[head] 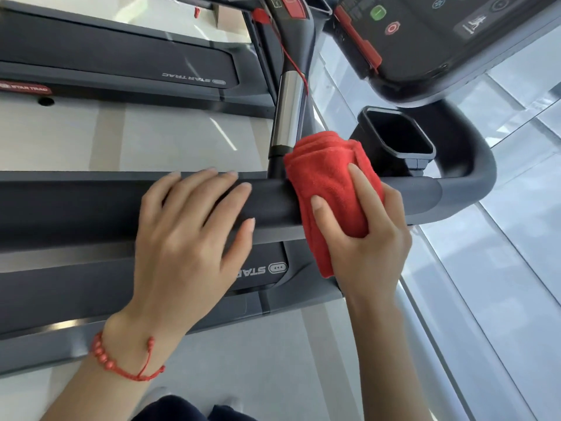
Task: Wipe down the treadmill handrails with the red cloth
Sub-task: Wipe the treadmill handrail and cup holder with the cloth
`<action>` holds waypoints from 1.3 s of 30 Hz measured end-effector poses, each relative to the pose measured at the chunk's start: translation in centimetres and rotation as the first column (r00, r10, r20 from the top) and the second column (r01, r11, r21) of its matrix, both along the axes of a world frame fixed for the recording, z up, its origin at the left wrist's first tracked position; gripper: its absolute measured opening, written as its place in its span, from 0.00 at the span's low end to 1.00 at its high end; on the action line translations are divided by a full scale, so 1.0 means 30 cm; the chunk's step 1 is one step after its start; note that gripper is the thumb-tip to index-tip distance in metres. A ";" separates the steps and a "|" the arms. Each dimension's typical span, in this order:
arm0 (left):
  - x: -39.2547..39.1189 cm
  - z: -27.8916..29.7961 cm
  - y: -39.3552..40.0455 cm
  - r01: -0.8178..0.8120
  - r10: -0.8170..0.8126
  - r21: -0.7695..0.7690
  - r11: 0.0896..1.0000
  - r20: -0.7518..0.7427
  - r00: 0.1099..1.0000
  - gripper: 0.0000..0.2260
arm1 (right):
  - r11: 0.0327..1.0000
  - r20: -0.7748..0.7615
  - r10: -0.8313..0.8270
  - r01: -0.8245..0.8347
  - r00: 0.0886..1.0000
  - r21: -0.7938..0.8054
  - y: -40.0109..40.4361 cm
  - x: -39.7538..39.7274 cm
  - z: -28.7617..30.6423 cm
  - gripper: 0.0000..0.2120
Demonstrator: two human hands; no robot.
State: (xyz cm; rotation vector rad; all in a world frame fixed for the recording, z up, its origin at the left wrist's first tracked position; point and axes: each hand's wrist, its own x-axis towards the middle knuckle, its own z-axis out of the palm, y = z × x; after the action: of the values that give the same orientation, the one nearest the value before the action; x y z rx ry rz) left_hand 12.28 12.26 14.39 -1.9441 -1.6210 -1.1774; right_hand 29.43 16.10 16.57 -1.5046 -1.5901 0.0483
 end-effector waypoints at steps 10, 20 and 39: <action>0.197 -0.031 0.098 0.013 -0.016 -0.049 0.999 -0.057 0.998 0.12 | 0.998 -0.028 -0.054 0.053 0.998 -0.030 0.079 0.194 0.010 0.24; 0.205 -0.041 0.105 -0.028 0.030 0.023 0.999 -0.069 0.997 0.10 | 0.997 -0.006 0.069 -0.069 0.998 -0.023 0.087 0.207 -0.003 0.24; 0.456 0.015 0.199 0.071 -0.072 -0.063 0.995 -0.011 0.997 0.12 | 0.997 -0.037 -0.067 0.066 0.997 -0.028 0.165 0.408 0.009 0.25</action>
State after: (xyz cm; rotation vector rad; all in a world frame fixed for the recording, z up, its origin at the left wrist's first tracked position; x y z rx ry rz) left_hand 25.97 18.22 14.85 -2.0602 -1.6119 -1.1507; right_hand 41.68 21.04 16.83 -1.5676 -1.5131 0.0605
